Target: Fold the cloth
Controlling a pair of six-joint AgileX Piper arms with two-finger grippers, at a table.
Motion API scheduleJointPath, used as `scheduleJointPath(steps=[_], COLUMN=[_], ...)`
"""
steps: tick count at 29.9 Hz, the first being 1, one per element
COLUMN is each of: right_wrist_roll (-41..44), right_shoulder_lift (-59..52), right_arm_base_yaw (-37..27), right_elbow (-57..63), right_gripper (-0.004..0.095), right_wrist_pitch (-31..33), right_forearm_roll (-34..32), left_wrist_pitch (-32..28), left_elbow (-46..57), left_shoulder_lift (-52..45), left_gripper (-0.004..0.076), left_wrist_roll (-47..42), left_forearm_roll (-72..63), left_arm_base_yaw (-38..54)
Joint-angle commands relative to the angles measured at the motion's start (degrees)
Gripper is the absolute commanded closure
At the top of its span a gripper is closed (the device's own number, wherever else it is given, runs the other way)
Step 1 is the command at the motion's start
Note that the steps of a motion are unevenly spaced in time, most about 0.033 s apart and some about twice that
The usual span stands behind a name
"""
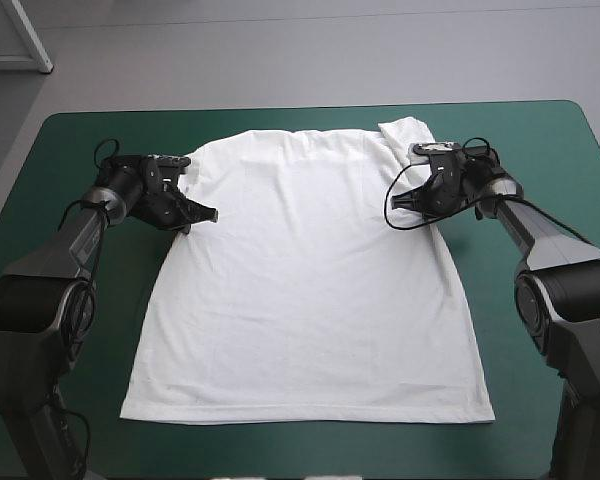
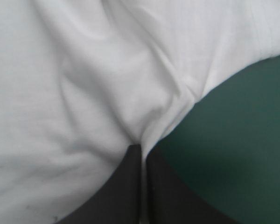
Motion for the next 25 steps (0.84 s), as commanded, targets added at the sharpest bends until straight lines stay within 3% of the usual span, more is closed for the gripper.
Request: scheduleJointPath(steps=[1, 13, 21, 25], right_wrist_roll=[-0.51, 1.06, 1.06, -2.18], right_shoulder_lift=[-6.3, -21.66, -25.72, -25.72], right_arm_base_yaw=[-0.28, -0.28, -0.28, -0.28], right_elbow=[-3.26, -15.29, -27.06, -31.95], right_gripper=[0.0927, 0.0927, 0.0927, 0.0927], right_wrist_pitch=[0.8, 8.2, 11.61, 12.4], right_forearm_roll=[-0.3, -3.63, -5.64, -1.17], left_wrist_pitch=[-0.38, 12.35, 15.75, 15.21], left_elbow=[-4.26, -28.78, -42.12, -44.13], left_shoulder_lift=[-6.27, -15.42, -18.56, -19.09], left_gripper=[0.0733, 0.0733, 0.0733, 0.0733], left_wrist_roll=[-0.79, -0.37, -0.75, -0.57], left_forearm_roll=[0.97, 2.7, 7.09, 7.49], left_arm_base_yaw=[-0.13, -0.13, -0.13, -0.13])
